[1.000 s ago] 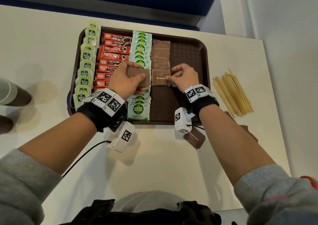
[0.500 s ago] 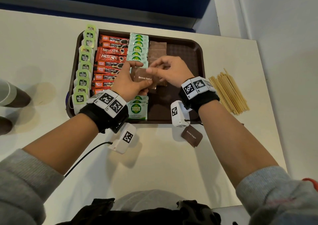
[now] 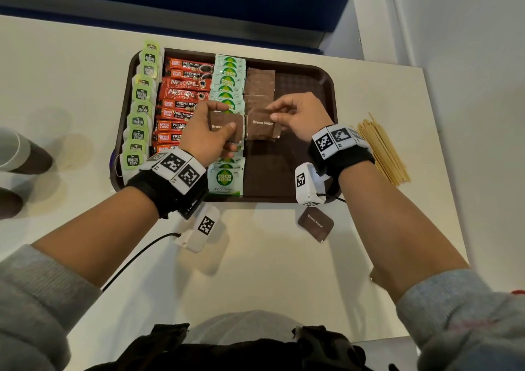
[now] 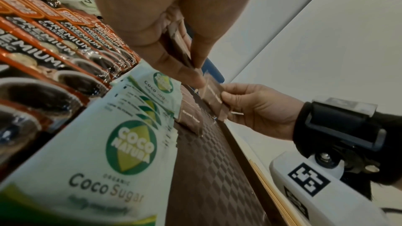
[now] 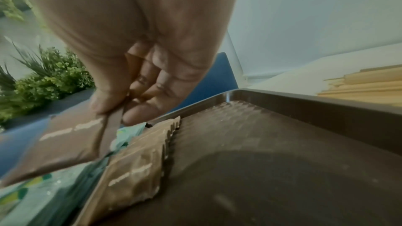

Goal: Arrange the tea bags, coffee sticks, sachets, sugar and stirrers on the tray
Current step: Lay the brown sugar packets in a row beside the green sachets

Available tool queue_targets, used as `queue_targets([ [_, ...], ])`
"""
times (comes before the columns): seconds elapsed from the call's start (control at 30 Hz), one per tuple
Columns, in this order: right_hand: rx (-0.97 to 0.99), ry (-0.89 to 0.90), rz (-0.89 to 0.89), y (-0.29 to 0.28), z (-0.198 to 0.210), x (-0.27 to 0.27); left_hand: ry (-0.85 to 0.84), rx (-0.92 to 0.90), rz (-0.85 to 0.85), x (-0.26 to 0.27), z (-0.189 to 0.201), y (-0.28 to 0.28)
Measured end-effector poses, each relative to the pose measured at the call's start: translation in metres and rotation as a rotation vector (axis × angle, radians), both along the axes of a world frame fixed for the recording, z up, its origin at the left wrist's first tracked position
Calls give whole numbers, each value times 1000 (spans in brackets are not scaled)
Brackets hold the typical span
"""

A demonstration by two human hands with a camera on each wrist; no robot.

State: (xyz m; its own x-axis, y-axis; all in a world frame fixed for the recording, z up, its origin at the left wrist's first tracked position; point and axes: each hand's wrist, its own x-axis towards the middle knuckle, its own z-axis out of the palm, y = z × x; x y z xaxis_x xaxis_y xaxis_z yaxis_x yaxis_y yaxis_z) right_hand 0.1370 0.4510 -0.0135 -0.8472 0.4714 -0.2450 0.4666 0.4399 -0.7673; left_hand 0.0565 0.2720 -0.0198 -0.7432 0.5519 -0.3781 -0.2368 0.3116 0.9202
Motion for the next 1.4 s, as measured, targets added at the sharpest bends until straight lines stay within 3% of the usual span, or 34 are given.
queue_targets([
  [0.1,99,-58,-36,5,-9,3,-2,3,15,-1,1,1],
  [0.4,145,-140,-39,-7,-20,1,-19,-9,27,-1,-1,2],
  [1.4,182,-36,-175,-8,-36,0,-70,-37,40,-1,-3,2],
])
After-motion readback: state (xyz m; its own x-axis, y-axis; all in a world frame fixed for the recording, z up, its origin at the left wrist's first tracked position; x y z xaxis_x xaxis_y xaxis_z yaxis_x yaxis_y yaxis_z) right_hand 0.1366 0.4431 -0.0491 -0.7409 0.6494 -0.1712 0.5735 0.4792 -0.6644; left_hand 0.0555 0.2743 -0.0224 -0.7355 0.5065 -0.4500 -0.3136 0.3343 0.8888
